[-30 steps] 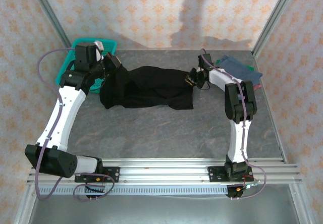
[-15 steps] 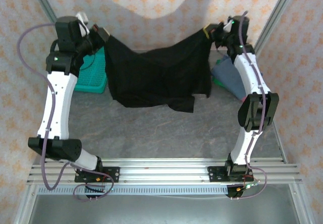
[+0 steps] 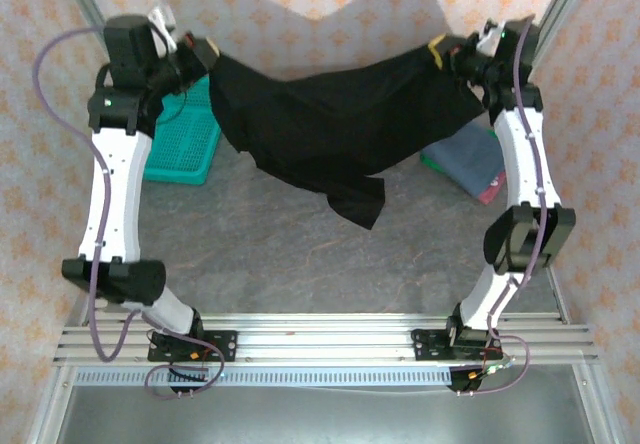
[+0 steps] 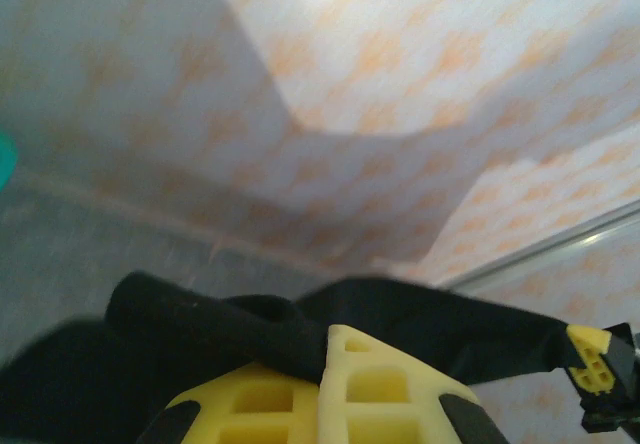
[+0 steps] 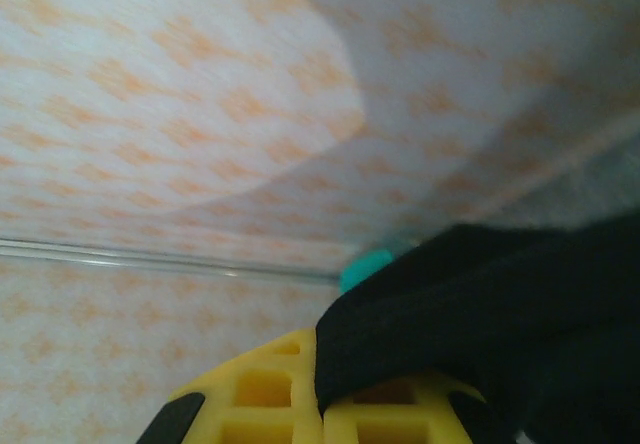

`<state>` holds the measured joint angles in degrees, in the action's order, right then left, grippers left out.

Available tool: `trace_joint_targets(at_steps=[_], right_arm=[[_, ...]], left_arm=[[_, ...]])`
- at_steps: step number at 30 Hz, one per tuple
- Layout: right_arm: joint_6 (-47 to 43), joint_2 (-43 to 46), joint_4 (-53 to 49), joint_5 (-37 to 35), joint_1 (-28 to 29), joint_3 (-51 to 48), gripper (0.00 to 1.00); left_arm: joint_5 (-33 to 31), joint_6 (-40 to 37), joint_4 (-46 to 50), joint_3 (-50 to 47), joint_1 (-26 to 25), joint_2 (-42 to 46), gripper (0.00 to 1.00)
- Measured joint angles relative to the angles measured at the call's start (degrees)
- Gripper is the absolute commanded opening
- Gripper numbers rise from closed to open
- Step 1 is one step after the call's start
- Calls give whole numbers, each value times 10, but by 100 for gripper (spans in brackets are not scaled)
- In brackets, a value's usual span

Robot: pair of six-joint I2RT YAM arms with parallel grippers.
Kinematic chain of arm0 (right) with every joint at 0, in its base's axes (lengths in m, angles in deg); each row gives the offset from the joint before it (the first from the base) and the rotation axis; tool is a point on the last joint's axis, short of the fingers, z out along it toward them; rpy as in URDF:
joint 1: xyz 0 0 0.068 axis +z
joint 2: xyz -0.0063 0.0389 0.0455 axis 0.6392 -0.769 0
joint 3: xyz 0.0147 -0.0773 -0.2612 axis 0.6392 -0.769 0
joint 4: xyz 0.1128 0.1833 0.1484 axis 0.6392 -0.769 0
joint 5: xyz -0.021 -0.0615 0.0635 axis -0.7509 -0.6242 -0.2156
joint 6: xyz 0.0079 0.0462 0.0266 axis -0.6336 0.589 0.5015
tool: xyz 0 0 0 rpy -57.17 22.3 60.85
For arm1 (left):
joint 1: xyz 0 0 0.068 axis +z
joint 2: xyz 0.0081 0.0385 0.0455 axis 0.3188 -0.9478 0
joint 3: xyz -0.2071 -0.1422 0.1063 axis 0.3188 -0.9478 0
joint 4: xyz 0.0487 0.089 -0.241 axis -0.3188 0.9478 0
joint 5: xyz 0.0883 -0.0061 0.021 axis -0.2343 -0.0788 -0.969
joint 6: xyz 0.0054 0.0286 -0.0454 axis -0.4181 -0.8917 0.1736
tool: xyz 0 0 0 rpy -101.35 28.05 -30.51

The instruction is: Fold and stack the t-shirts

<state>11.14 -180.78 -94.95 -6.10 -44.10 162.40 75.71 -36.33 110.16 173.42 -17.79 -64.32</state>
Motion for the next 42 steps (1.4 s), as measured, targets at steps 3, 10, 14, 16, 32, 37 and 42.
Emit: trace_joint_targets(at_steps=[3,10,14,16,32,37,42], right_arm=[[4,91,1,10,-2,-179,0],[-30,206,-73,10,-16,-425,0],[-86,195,-136,-14,-23,-450,0],[-108,176,-144,-23,-23,-452,0],[-181,19,-128,-51,-24,-417,55],[-219,36,-150,-58,-24,-411,65],[-275,97,-221,-85,-24,-412,75]], left_arm=[[7,1,-4,-167,0,79,0],[-5,11,10,-460,0,222,0],[-33,10,34,-532,0,231,0],[-54,7,42,-560,0,218,0],[-132,12,-39,-599,-19,104,66],[-133,33,-25,-615,-27,166,74],[-148,60,42,-640,-57,285,78]])
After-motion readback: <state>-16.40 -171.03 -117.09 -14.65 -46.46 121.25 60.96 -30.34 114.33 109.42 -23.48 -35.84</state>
